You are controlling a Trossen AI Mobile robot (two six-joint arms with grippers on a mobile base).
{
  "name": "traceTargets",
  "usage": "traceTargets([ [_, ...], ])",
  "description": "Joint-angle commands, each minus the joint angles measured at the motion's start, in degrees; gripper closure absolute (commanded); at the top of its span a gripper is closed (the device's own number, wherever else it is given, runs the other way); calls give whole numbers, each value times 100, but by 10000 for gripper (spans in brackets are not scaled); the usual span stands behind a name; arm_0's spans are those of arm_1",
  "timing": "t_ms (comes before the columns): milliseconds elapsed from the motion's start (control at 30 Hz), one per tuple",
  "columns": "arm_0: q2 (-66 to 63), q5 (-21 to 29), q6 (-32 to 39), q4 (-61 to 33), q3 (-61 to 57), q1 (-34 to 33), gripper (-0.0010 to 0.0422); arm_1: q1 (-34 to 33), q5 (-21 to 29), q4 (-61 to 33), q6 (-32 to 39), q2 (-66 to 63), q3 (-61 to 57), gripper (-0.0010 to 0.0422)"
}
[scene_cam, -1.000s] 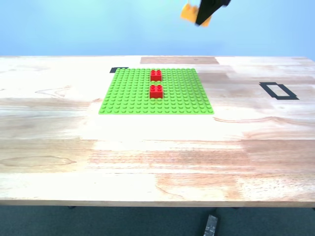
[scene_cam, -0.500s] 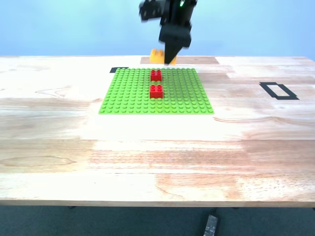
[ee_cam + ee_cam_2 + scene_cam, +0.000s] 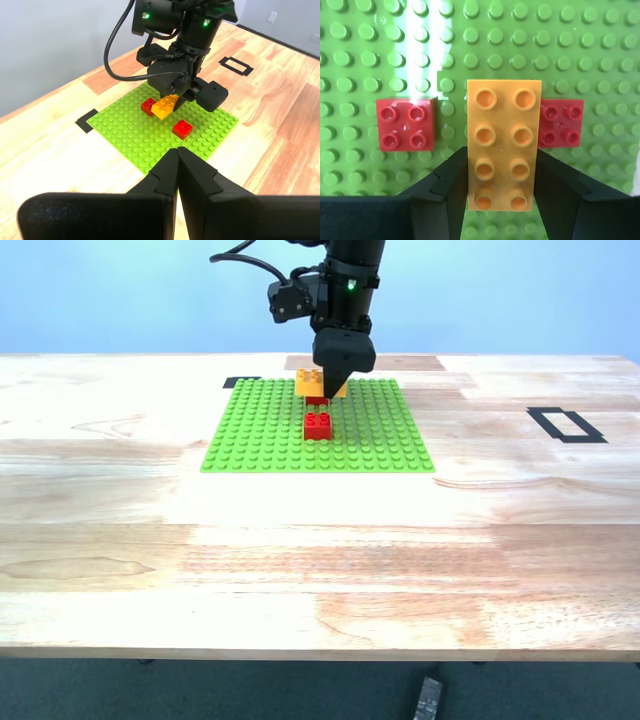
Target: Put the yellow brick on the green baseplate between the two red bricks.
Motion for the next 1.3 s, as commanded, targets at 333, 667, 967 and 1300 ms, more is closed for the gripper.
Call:
traceTargets([
  [333, 4, 0, 33, -4, 2, 0, 413, 44, -175, 232, -136, -2, -378, 335],
  [667, 4, 2, 31, -35, 2, 0, 413, 31, -197, 369, -153, -2, -461, 335],
  [967, -11, 4, 33, -66, 2, 0, 412, 35, -166, 671, -127, -2, -721, 335],
  [1300, -17, 2, 33, -35, 2, 0, 412, 33, -177, 789, -125, -2, -745, 307],
])
